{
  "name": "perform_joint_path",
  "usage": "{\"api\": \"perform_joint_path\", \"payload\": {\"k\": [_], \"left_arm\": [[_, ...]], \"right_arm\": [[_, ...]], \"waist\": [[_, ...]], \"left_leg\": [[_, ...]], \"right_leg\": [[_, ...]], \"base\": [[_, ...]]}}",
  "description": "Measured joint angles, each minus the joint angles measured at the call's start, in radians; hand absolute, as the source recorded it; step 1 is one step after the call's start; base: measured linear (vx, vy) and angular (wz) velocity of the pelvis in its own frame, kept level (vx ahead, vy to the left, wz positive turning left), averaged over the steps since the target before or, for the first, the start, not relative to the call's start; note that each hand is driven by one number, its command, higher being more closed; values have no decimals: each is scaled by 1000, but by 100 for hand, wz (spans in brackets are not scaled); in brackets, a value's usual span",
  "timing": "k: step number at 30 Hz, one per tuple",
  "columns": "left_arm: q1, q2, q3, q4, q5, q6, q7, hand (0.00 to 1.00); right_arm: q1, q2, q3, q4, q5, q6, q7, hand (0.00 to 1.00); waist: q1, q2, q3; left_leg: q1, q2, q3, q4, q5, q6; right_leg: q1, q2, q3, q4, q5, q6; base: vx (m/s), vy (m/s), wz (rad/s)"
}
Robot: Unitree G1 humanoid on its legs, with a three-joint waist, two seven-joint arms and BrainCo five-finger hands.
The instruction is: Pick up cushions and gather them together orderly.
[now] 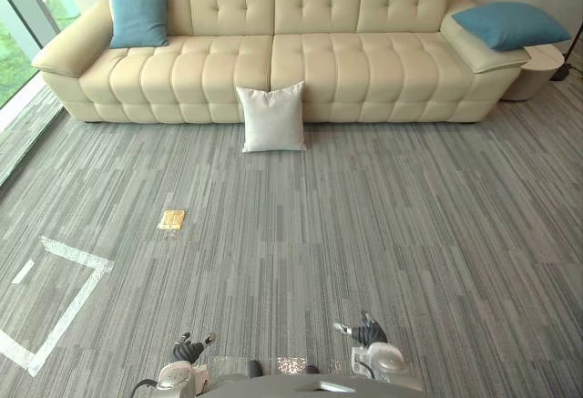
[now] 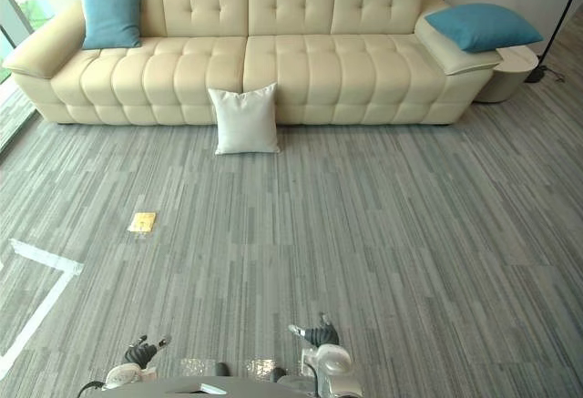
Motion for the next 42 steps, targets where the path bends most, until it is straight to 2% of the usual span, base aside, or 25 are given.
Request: {"api": "perform_joint_path", "payload": {"k": [9,22,32,42], "left_arm": [[0,-29,110,6,0,0,-23,0],[-3,-33,104,7,0,0,-33,0],[-20,-8,45,19,1,0,-44,0],[-36,13,27,19,3,0,-44,0]], "right_arm": [[-3,17,-91,17,-4,38,5,0],[-15,19,-105,46,-2,41,7,0],[-28,18,-102,66,0,42,7,0],[-43,18,-98,82,36,41,7,0]], "waist": [[13,-3,1],[19,-16,9],[21,-25,11],[28,-47,21]], "left_leg": [[14,0,1,-7,-1,0],[7,-1,-1,-8,-2,0],[-13,-2,-10,-8,-2,0],[-43,-2,20,-7,-19,3]], "right_leg": [[17,-1,-5,-1,-5,8],[15,-1,-9,-11,-8,12],[-2,-1,-12,-15,-8,12],[-42,-1,21,-14,-8,12]], "base": [[-11,-5,0],[0,0,0],[0,0,0],[1,-3,-8]]}}
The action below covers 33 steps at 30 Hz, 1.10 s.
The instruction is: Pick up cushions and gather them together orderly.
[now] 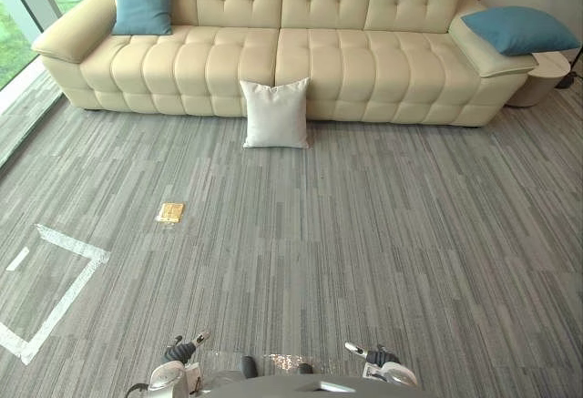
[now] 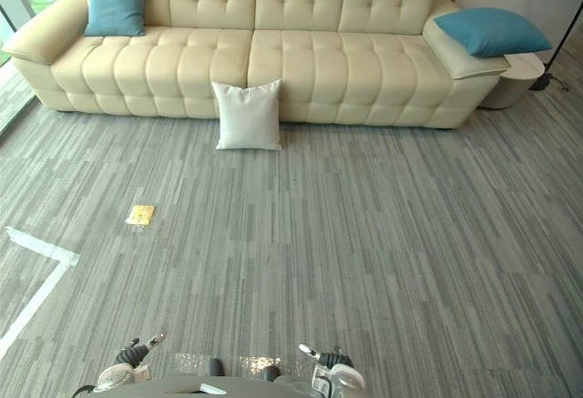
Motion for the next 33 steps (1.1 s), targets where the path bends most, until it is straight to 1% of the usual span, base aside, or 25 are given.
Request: {"api": "perform_joint_path", "payload": {"k": [3,5,7,8,9,10,11,12,13,15,17,18,19,21,22,23,24,25,26,27,28,29,30,31,33], "left_arm": [[-8,3,-20,-2,17,0,1,0],[-9,4,-24,-2,17,0,1,0],[-17,10,-49,-10,16,0,1,0],[-17,11,-59,-12,16,0,1,0],[-18,12,-81,-11,16,0,2,0],[-21,13,-90,-12,16,0,2,0],[-23,17,-95,-11,16,3,2,0],[-24,21,-98,-11,16,6,3,0],[-23,21,-98,-10,16,8,4,0],[-32,21,-105,0,15,9,4,0],[-36,21,-112,3,15,9,4,0],[-47,20,-119,10,15,10,4,0],[-52,21,-122,11,15,10,3,0],[-58,26,-132,11,15,11,3,0],[-56,30,-136,11,15,11,3,0],[-46,23,-132,11,15,11,3,0],[-47,16,-125,11,15,11,2,0],[-45,-1,-117,11,15,10,2,0],[-42,-11,-113,11,15,10,2,0],[-41,-22,-99,10,15,10,2,0],[-42,-29,-81,0,15,10,0,0],[-42,-32,-73,-4,15,10,0,0],[-41,-34,-63,-18,15,10,-1,0],[-40,-38,-47,-37,13,10,-1,0],[-42,-47,-31,-70,12,8,-1,0]], "right_arm": [[-3,-2,3,-2,23,-2,0,0],[-3,-1,1,-6,32,-3,0,0],[-1,-2,-2,-22,32,-3,0,0],[-1,-2,-2,-30,32,-3,0,0],[-2,-2,0,-43,33,-8,0,0],[-3,-5,0,-52,34,-10,0,0],[-4,-4,2,-61,34,-11,0,0],[-7,-4,5,-75,42,-12,0,0],[-7,-4,6,-77,44,-13,1,0],[-27,-11,27,-76,59,-18,0,0],[-45,-17,37,-76,63,-22,0,0],[-68,-22,40,-77,69,-25,-1,0],[-75,-23,41,-77,71,-25,-1,0],[-85,-19,41,-80,74,-25,-1,0],[-84,-21,41,-81,76,-25,-1,0],[-79,-23,38,-86,79,-25,-1,0],[-80,-23,36,-95,80,-27,0,0],[-80,-31,24,-112,78,-29,0,0],[-80,-34,19,-118,78,-30,0,0],[-80,-33,4,-122,78,-32,0,0],[-75,-32,0,-124,79,-29,0,0],[-69,-30,1,-128,79,-27,0,0],[-49,-22,5,-145,80,-24,-1,0],[-24,-10,14,-157,80,-25,-1,0],[-14,-8,26,-160,80,-25,-2,0]], "waist": [[8,0,2],[7,0,4],[7,-1,21],[7,3,25],[5,11,30],[4,13,35],[3,15,40],[-2,9,48],[-6,9,48],[-20,12,53],[-31,21,68],[-45,31,88],[-51,31,94],[-59,10,119],[-67,7,121],[-76,1,122],[-79,13,125],[-74,47,123],[-72,64,119],[-75,81,119],[-79,89,122],[-78,90,123],[-74,91,123],[-64,89,124],[-47,82,128]], "left_leg": [[-18,-2,21,6,-18,3],[-25,-8,26,16,-41,10],[-35,-9,26,108,-118,23],[-33,-7,28,125,-131,23],[-17,-2,33,155,-153,42],[-2,-6,34,162,-160,52],[8,-9,33,165,-170,55],[41,-7,21,169,-193,55],[52,-4,15,168,-200,54],[104,15,4,131,-215,43],[131,34,0,107,-224,30],[151,58,-13,95,-231,21],[153,66,-21,94,-234,16],[180,60,-49,92,-241,4],[201,61,-70,92,-257,-21],[241,71,-100,94,-277,-42],[249,84,-103,105,-277,-42],[240,116,-103,162,-275,-46],[222,134,-102,201,-270,-55],[169,162,-107,320,-241,-99],[90,194,-128,499,-187,-132],[55,209,-136,587,-147,-147],[-5,244,-145,778,-127,-188],[-52,280,-116,937,-133,-187],[-126,313,-39,1066,-170,-162]], "right_leg": [[-33,-3,23,18,-12,14],[-64,-10,24,74,-51,21],[-125,-34,4,278,-141,79],[-151,-37,-9,347,-155,83],[-228,-54,-45,547,-169,81],[-275,-75,-77,655,-185,66],[-303,-96,-102,724,-202,60],[-342,-132,-159,822,-249,57],[-354,-141,-178,833,-264,55],[-413,-151,-245,775,-281,51],[-461,-136,-280,674,-254,30],[-499,-108,-295,523,-174,18],[-512,-99,-297,438,-125,19],[-525,-93,-262,270,-12,31],[-528,-89,-218,235,19,27],[-520,-79,-164,256,110,-20],[-525,-72,-167,296,130,-29],[-544,-57,-181,365,98,-54],[-546,-46,-191,381,73,-60],[-534,-27,-205,390,37,-68],[-492,-9,-218,378,4,-81],[-467,2,-218,369,-11,-85],[-392,27,-221,346,-35,-102],[-305,46,-227,323,-58,-114],[-199,58,-222,286,-93,-118]], "base": [[42,15,-26],[76,38,-9],[131,59,-2],[148,75,-8],[181,75,-6],[181,75,-3],[295,80,5],[230,56,11],[352,64,19],[393,10,17],[339,-31,15],[418,-87,29],[439,-105,43],[441,-161,55],[634,-306,76],[525,-284,63],[632,-371,43],[415,-274,7],[536,-360,1],[556,-360,5],[558,-342,10],[570,-295,13],[567,-264,8],[555,-255,6],[466,-213,5]]}}
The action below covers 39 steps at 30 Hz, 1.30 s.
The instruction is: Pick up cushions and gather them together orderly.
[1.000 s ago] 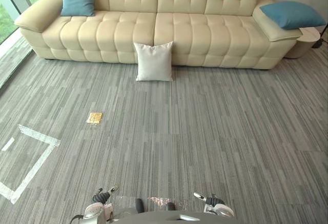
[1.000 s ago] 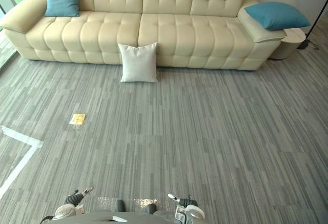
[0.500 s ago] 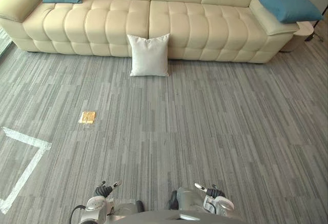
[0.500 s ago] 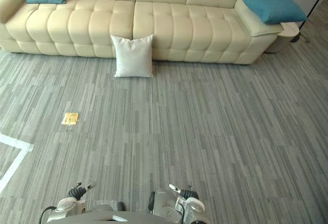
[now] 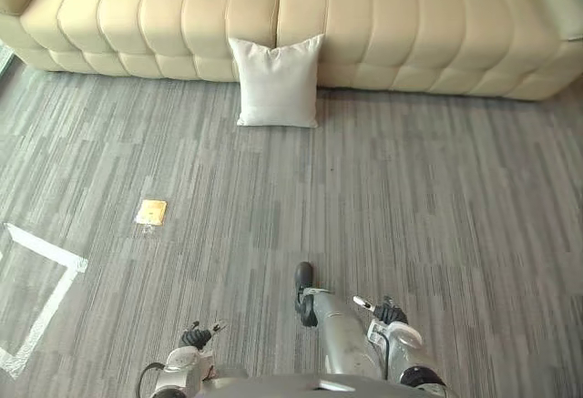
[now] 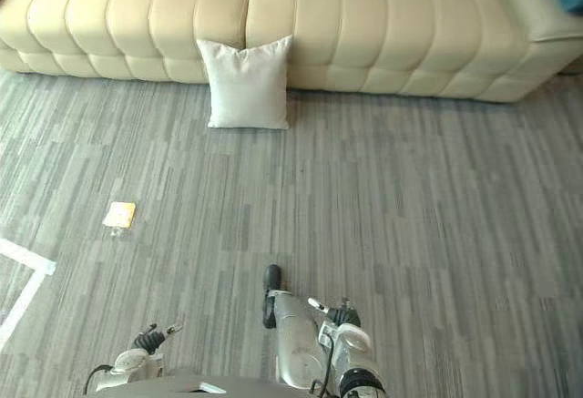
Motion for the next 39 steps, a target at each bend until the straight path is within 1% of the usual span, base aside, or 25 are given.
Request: {"api": "perform_joint_path", "payload": {"k": [3,4,5,6,7,9,10,11,12,13,14,15,16,18,20,21,23,26,27,29,31,33,35,37,39], "left_arm": [[-11,-10,4,-43,-2,-4,0,0],[-12,-10,13,-47,-3,-4,0,0],[-12,-12,17,-48,-3,-4,0,0],[-11,-14,27,-46,-3,-4,2,0],[-11,-15,38,-47,-3,-4,4,0],[-10,-16,38,-47,2,-4,4,0],[-9,-17,38,-44,1,-4,5,0],[-9,-16,39,-37,2,-4,5,0],[-8,-16,42,-27,2,-3,5,0],[-7,-10,44,-24,2,-1,4,0],[-11,11,43,-21,2,-3,5,0],[-13,22,41,-17,2,-3,4,0],[-16,25,38,-10,1,-3,4,0],[-20,28,29,13,1,-2,6,0],[-19,37,6,29,0,-2,8,0],[-17,48,-18,39,-1,0,8,0],[-4,53,-27,49,-8,3,16,0],[-9,45,-24,49,-7,12,21,0],[-9,43,-23,54,-8,13,21,0],[-5,33,-6,56,-7,13,21,0],[-10,23,11,61,-1,13,20,0],[-12,18,26,67,3,13,17,0],[-16,8,37,75,3,13,13,0],[-22,-24,37,81,5,12,2,0],[-22,-43,41,78,5,12,-1,0]], "right_arm": [[-1,0,9,-6,1,2,-2,0],[-2,2,13,-7,2,4,-2,0],[-3,6,13,-7,2,6,-2,0],[-2,14,13,-10,3,8,-3,0],[4,24,13,-21,2,8,-4,0],[13,35,17,-36,2,4,-4,0],[13,34,19,-35,2,4,-4,0],[19,36,28,-33,2,5,-4,0],[23,37,38,-33,1,5,-4,0],[26,42,37,-27,0,6,-4,0],[33,52,38,-12,0,11,-3,0],[32,60,37,3,-1,13,-2,0],[30,60,36,10,-2,15,-2,0],[21,54,36,24,-8,13,1,0],[17,51,37,26,-11,12,2,0],[10,46,39,29,-12,9,2,0],[-1,39,54,35,-17,6,1,0],[-2,44,49,11,-19,0,1,0],[-2,41,37,6,-18,0,2,0],[-1,39,34,4,-17,-1,1,0],[-1,40,10,3,-17,0,1,0],[0,39,7,3,-17,0,1,0],[3,32,2,3,-19,2,1,0],[15,9,-31,-5,-20,1,1,0],[18,4,-35,-9,-18,0,1,0]], "waist": [[25,-4,0],[36,-5,1],[41,-6,2],[55,-9,4],[65,-12,3],[71,-16,-7],[72,-14,-8],[73,-18,-16],[74,-24,-36],[73,-32,-50],[70,-74,-60],[73,-93,-70],[76,-95,-73],[83,-98,-78],[80,-100,-79],[70,-95,-76],[57,-90,-78],[47,-90,-78],[40,-85,-74],[30,-78,-71],[29,-73,-69],[29,-70,-68],[23,-65,-66],[22,-18,-59],[12,-1,-66]], "left_leg": [[-186,4,99,-21,-64,49],[-228,2,145,-111,-80,66],[-238,-2,161,-172,-80,66],[-244,-20,170,-338,-76,66],[-239,-46,150,-506,-45,66],[-239,-79,107,-691,31,65],[-238,-82,102,-729,59,69],[-234,-87,103,-744,141,79],[-235,-100,106,-744,207,106],[-239,-119,111,-724,233,147],[-246,-148,133,-689,190,162],[-255,-166,135,-644,144,170],[-253,-172,138,-623,117,175],[-189,-205,156,-614,36,198],[-141,-230,155,-624,4,207],[-90,-248,156,-636,-17,211],[-10,-262,155,-667,-33,216],[81,-266,121,-745,-38,214],[123,-262,107,-774,-39,212],[170,-254,94,-804,-49,196],[224,-241,71,-822,-78,162],[250,-227,59,-826,-113,133],[290,-209,25,-833,-154,102],[326,-175,-2,-860,-149,90],[322,-143,-28,-836,-106,70]], "right_leg": [[114,4,2,-84,-14,15],[153,3,6,-112,-15,20],[174,2,9,-120,-18,25],[216,-1,22,-132,-29,44],[258,-8,32,-145,-43,65],[296,-23,37,-170,-70,94],[307,-28,49,-173,-80,106],[321,-44,71,-169,-103,126],[327,-60,87,-167,-118,146],[332,-83,93,-165,-129,164],[327,-128,89,-150,-133,172],[318,-153,86,-119,-133,173],[311,-165,88,-87,-133,174],[209,-219,121,228,-127,189],[127,-258,137,440,-66,196],[65,-295,143,614,-30,187],[-13,-316,133,759,-48,186],[-152,-275,101,765,-115,175],[-173,-251,78,678,-138,171],[-180,-219,47,482,-133,167],[-187,-187,26,208,-61,137],[-190,-175,31,59,14,133],[-175,-171,31,54,137,124],[-198,-152,6,177,49,87],[-195,-141,-28,233,-28,69]], "base": [[374,-123,4],[383,-57,-11],[398,-13,-23],[375,42,-31],[371,73,-34],[294,138,-35],[405,301,-51],[385,305,-45],[526,384,-41],[396,250,-17],[483,284,-7],[370,219,3],[512,340,5],[459,336,-4],[279,198,1],[352,207,18],[340,148,16],[297,31,31],[289,-54,34],[310,-105,34],[340,-171,27],[403,-229,19],[437,-278,41],[471,-293,44],[408,-257,23]]}}
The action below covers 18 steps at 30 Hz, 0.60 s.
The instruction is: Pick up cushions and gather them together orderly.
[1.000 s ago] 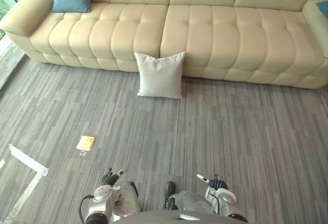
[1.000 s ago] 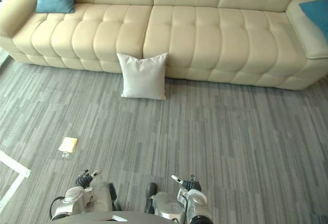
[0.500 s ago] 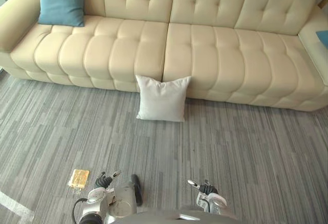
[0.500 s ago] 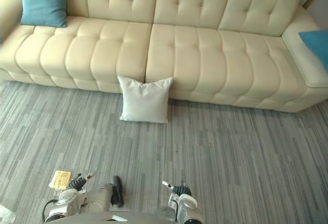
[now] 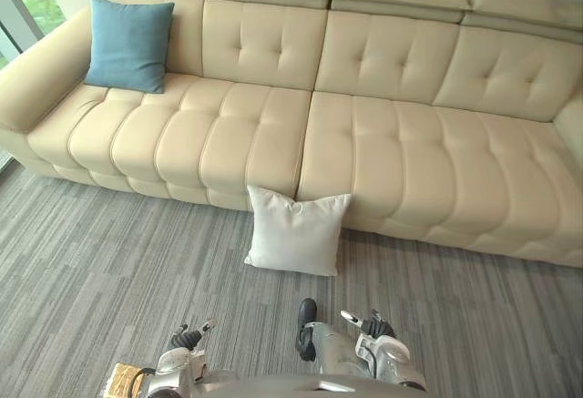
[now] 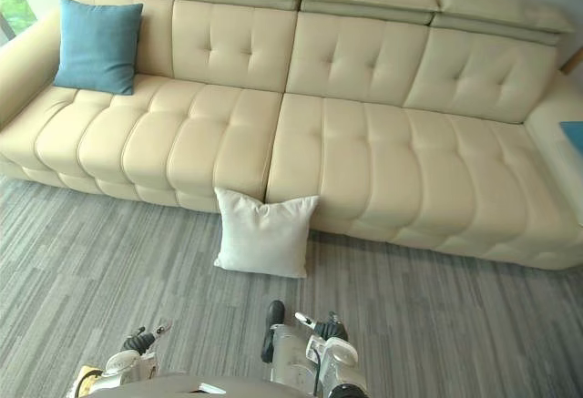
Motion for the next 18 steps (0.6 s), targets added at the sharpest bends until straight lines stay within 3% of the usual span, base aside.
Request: {"api": "perform_joint_path", "payload": {"k": [2,3,4,5,7,8,10,11,13,14,15,16,17,18], "left_arm": [[-2,-7,2,-4,-1,0,0,0],[-5,-12,6,-18,-1,-1,-3,0],[-8,-19,13,-26,-1,0,-5,0],[-8,-30,25,-43,-2,-1,-7,0],[-7,-32,46,-49,-4,0,-6,0],[-7,-31,58,-54,-5,0,-5,0],[-7,-32,60,-61,-11,0,-4,0],[-6,-32,60,-67,-12,0,-5,0],[-6,-30,59,-75,-12,-1,-5,0],[-5,-30,59,-76,-12,-1,-5,0],[-4,-31,57,-75,-11,-1,-4,0],[-7,-35,56,-67,-11,-2,-4,0],[-4,-13,50,-63,-10,-2,1,0],[-2,1,46,-59,-10,-2,3,0]], "right_arm": [[6,4,0,2,1,0,0,0],[16,4,4,2,1,1,0,0],[16,4,5,2,0,1,0,0],[16,3,6,3,-1,4,0,0],[15,3,11,2,0,3,0,0],[15,1,10,5,1,5,-1,0],[18,1,7,9,3,9,-2,0],[18,1,5,12,7,11,-2,0],[19,3,4,14,18,17,-2,0],[19,4,4,14,18,17,-2,0],[20,3,4,12,19,17,-2,0],[20,2,5,14,18,17,-2,0],[24,15,13,12,18,21,-2,0],[29,27,12,12,18,20,-1,0]], "waist": [[-9,-1,0],[-15,-3,0],[-16,-3,-1],[-8,-2,-5],[-5,2,-8],[-1,4,-8],[3,-3,-8],[8,-4,-8],[22,-11,-10],[24,-12,-11],[25,-7,-15],[31,-1,-25],[32,-42,-37],[26,-59,-41]], "left_leg": [[-11,20,-18,72,25,-26],[-61,42,-45,235,48,-74],[-92,50,-58,314,63,-95],[-163,67,-64,475,101,-148],[-256,89,-45,665,99,-146],[-297,98,-15,722,84,-127],[-337,109,31,718,43,-88],[-342,111,46,699,28,-85],[-370,113,90,544,-10,-39],[-374,113,95,488,-11,-35],[-380,112,95,337,32,-10],[-373,96,79,276,87,-60],[-355,52,92,251,101,-38],[-348,33,99,233,103,-32]], "right_leg": [[48,1,-28,-2,-32,-11],[107,1,-55,-11,-57,-21],[129,1,-62,-19,-65,-20],[162,1,-68,-36,-74,-26],[202,13,-62,-70,-75,-28],[234,20,-50,-96,-74,-27],[285,22,-38,-136,-67,-16],[300,21,-28,-145,-64,-13],[338,2,5,-168,-50,11],[339,-6,13,-167,-47,16],[338,-13,32,-161,-45,44],[331,-17,52,-157,-54,78],[325,-43,92,-178,-44,94],[329,-55,107,-200,-36,91]], "base": [[392,-224,47],[371,-190,62],[337,-138,48],[313,-78,8],[309,-27,-18],[199,13,-26],[195,57,-20],[230,136,-27],[235,267,-37],[163,274,-35],[99,262,-38],[109,290,-44],[98,270,-28],[67,232,-12]]}}
